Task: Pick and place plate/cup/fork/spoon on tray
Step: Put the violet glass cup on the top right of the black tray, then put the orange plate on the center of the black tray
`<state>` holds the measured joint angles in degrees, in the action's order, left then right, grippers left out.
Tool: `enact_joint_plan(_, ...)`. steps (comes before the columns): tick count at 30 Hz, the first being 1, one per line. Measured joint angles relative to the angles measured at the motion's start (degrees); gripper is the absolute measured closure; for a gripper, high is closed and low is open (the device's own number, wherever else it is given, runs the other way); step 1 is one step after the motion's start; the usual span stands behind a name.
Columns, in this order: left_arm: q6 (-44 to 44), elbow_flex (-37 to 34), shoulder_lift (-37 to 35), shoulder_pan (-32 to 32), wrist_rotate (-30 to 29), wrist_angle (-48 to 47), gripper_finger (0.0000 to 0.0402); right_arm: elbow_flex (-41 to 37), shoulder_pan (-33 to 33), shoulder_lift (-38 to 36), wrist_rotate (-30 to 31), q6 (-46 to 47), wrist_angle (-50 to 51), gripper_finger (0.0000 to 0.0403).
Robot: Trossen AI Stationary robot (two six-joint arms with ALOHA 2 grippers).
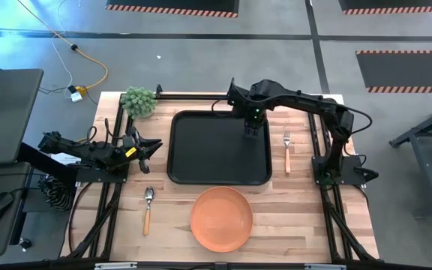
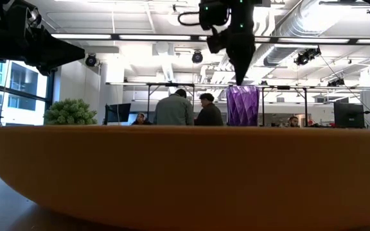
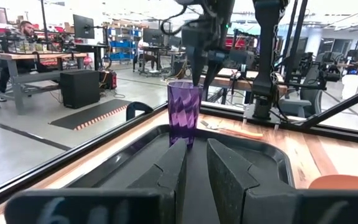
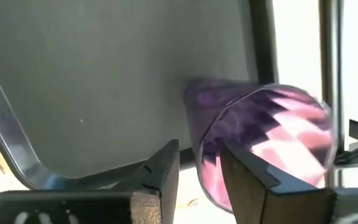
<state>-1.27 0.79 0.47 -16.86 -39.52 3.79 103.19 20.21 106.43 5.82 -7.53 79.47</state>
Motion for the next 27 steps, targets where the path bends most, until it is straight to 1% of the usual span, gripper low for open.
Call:
enact_joint_plan(7, -0.01, -0.02, 0.0, 0.0, -0.03, 0.02, 0.0346, 6.27, 0.0, 0.0, 0.0, 2.92, 3.78, 0.0292)
enact_joint_plan(14, -0.18, -0.01, 0.0, 0.0, -0.1, 0.43, 0.0346, 12.88, -0.11, -0.02, -0.63, 10.41, 5.73, 0.0292)
enact_joint_plan(17, -0.16, -0.02, 0.0, 0.0, -0.16, 0.42, 0.0346, 15.48, -0.6, -0.02, -1.99, 14.59, 7.84, 0.0292)
enact_joint_plan(23, -0.25, -0.02, 0.0, 0.0, -0.16, 0.44, 0.0346, 18.94, -3.48, -0.02, -6.55, 21.64, 8.86, 0.0292)
enact_joint_plan(27, -3.34, -0.02, 0.0, 0.0, -0.16, 0.87, 0.0346, 19.71, -6.25, -0.02, -9.05, 26.5, 9.12, 0.0292)
